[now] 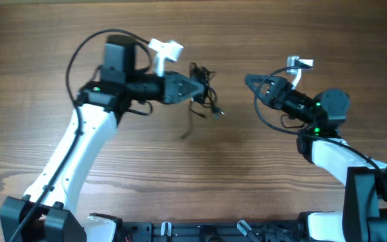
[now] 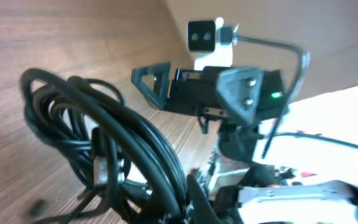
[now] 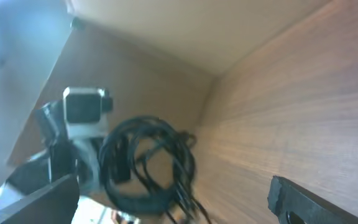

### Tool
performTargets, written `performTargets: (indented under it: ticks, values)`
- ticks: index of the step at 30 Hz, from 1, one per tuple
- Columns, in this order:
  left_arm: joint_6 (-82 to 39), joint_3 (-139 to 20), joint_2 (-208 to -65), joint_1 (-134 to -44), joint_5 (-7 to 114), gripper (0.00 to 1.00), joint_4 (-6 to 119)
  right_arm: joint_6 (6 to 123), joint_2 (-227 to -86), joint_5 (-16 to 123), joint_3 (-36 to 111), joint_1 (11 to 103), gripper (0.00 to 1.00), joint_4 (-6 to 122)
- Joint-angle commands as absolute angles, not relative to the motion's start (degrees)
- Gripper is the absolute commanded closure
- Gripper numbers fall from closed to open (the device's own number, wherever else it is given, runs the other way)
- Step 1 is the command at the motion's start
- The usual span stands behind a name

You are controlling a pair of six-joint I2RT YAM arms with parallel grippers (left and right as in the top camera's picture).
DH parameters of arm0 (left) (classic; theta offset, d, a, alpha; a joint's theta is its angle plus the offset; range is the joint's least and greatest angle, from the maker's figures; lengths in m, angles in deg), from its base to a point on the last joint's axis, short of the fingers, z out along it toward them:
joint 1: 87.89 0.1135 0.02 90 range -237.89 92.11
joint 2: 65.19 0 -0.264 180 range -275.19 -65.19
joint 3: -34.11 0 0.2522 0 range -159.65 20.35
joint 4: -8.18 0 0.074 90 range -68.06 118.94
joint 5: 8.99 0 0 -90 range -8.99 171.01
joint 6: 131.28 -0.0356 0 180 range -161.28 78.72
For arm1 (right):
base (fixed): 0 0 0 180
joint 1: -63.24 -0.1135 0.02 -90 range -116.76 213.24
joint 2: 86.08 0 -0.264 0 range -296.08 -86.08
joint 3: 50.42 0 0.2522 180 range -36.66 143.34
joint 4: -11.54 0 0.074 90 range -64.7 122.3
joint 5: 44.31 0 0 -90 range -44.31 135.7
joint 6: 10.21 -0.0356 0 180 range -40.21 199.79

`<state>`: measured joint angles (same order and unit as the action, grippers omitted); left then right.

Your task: Untangle cables

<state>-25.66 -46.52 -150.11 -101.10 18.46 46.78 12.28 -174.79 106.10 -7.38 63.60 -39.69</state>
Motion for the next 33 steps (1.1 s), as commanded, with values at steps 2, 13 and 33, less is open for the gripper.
performTargets:
  ticks: [2, 13, 33]
  values:
    - [-33.18, -46.35, -149.41, -99.31, 4.45, 0.96, 47.0, 18.58, -174.72, 112.17, -7.1, 63.25, 0.02, -36.46]
    - [-36.59, -46.35, -149.41, -104.47, -0.23, 0.96, 47.0, 31.82, -174.77, 119.58, -7.1, 61.15, 0.23, -34.88]
    - [-22.84, -46.35, -151.03, -108.01, 36.97, 0.32, 53.22, 6.47, -174.77, 118.82, -7.1, 61.0, 0.96, -38.18]
